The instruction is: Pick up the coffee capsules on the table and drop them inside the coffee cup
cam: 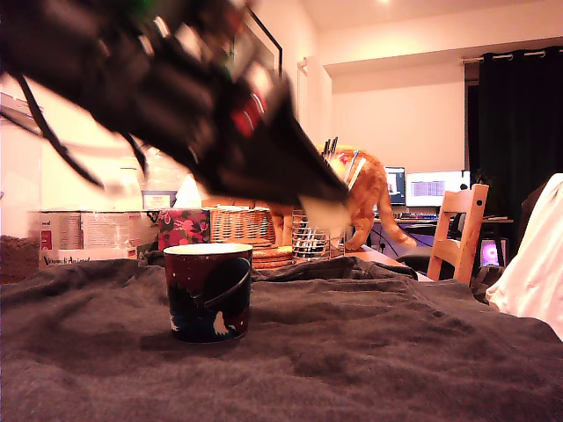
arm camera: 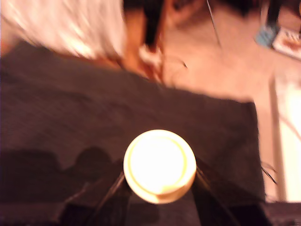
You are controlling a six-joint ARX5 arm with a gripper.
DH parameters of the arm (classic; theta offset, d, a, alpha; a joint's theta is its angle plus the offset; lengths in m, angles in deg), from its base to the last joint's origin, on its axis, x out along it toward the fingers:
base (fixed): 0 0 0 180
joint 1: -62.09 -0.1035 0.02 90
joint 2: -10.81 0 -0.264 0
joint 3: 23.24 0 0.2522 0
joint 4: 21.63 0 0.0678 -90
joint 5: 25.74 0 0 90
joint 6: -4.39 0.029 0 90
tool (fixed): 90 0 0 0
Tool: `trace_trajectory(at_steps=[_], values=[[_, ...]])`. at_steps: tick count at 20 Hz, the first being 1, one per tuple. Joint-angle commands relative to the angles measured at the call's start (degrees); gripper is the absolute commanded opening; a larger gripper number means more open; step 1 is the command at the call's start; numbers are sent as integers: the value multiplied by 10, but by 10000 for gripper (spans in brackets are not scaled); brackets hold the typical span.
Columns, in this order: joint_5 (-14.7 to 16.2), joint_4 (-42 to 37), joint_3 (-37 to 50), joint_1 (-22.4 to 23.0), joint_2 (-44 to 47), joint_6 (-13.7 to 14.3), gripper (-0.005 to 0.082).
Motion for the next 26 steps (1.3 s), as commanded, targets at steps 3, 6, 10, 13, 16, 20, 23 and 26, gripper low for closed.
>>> trace_trajectory(at_steps=[3,6,10,13,16,20,23,26], values=[[-12,22,-2,-49,-40,5,317],[-14,46,-2,-92,-63,5,317],[-29,78,-2,-139,-85,5,317],[-44,98,-2,-167,-92,5,317],[-47,112,-2,-188,-91,5,317],[-48,114,-2,-203,-91,5,317],[-48,114,-2,-208,-91,5,317],[-50,113,-2,-209,-91,5,317]])
